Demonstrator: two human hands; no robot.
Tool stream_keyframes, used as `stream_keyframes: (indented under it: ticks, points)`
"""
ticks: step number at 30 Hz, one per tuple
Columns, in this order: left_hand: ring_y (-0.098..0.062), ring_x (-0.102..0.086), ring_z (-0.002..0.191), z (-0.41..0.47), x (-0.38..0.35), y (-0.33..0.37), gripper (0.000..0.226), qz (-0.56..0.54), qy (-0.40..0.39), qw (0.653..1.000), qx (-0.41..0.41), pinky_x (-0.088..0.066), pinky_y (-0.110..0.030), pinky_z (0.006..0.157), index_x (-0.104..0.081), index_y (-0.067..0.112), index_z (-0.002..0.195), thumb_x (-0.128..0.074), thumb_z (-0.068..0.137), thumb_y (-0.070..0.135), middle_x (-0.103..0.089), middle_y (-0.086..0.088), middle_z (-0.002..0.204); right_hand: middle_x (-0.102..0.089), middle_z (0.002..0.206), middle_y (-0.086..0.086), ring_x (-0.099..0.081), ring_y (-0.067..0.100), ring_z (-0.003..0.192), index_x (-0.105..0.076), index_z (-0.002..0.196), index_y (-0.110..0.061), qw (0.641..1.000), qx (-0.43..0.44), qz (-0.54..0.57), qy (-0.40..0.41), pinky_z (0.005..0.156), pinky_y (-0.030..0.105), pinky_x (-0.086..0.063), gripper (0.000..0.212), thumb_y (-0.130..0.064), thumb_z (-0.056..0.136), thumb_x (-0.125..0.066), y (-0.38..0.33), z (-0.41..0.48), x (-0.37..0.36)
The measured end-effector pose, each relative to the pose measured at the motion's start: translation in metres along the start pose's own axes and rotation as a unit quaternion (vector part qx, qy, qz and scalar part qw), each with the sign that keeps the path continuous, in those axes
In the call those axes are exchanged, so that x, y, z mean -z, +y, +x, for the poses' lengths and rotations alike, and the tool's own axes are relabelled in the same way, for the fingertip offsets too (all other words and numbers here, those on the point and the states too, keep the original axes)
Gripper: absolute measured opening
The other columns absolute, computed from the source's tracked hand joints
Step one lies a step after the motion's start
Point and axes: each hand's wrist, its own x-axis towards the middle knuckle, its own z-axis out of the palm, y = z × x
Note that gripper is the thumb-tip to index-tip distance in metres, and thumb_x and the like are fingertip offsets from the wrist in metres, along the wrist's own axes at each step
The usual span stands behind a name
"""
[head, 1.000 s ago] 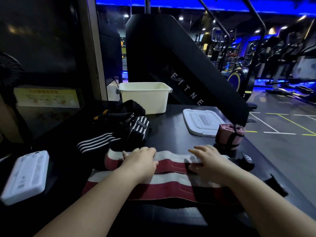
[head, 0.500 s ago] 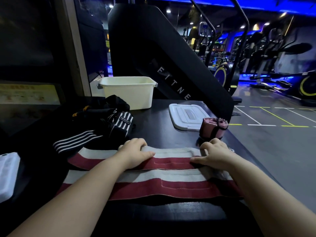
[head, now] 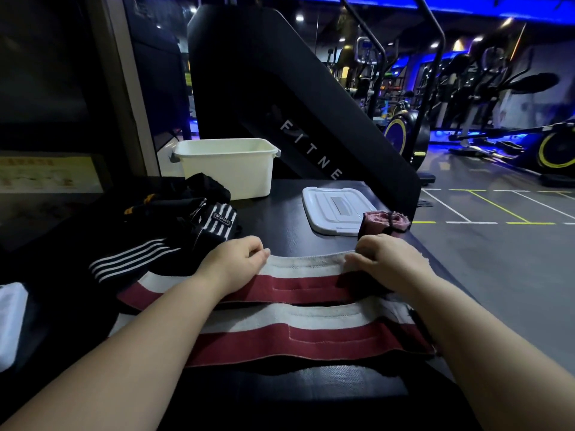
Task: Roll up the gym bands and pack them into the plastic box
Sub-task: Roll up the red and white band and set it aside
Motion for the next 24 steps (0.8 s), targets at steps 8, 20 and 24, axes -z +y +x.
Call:
stream_keyframes:
  ticks: [8, 20, 24]
  points:
    - [-0.018, -0.051, 0.067, -0.001, 0.025, 0.006, 0.031, -0.003, 0.021, 1.000, -0.004, -0.041, -0.032, 0.066, -0.057, 0.021, 0.074, -0.051, 0.095, 0.043, -0.052, 0.005, 0.061, -0.055, 0.069, -0.011, -0.052, 0.012, 0.070, -0.060, 0.076, -0.028, 0.999, -0.024, 0.037, 0.021, 0.057, 0.028, -0.034, 0.029, -0.054, 0.087, -0.060, -0.011, -0.001, 0.025]
    - [-0.011, -0.048, 0.062, -0.046, 0.014, 0.007, 0.036, 0.049, -0.085, 0.995, 0.034, -0.036, -0.027, 0.059, -0.052, 0.023, 0.065, -0.052, 0.094, 0.044, -0.048, 0.009, 0.062, -0.059, 0.065, -0.010, -0.052, 0.003, 0.066, -0.060, 0.065, -0.027, 0.992, -0.062, 0.062, -0.092, 0.057, 0.022, -0.037, 0.033, -0.056, 0.080, -0.068, -0.008, -0.047, 0.009]
    - [-0.011, -0.053, 0.071, -0.055, 0.017, 0.009, 0.035, 0.096, -0.123, 0.986, 0.050, -0.040, -0.027, 0.064, -0.053, 0.026, 0.069, -0.049, 0.095, 0.048, -0.054, 0.009, 0.070, -0.062, 0.076, -0.013, -0.058, 0.006, 0.077, -0.068, 0.081, -0.032, 0.992, -0.057, 0.062, -0.097, 0.068, 0.024, -0.045, 0.028, -0.060, 0.080, -0.066, -0.008, -0.057, 0.007]
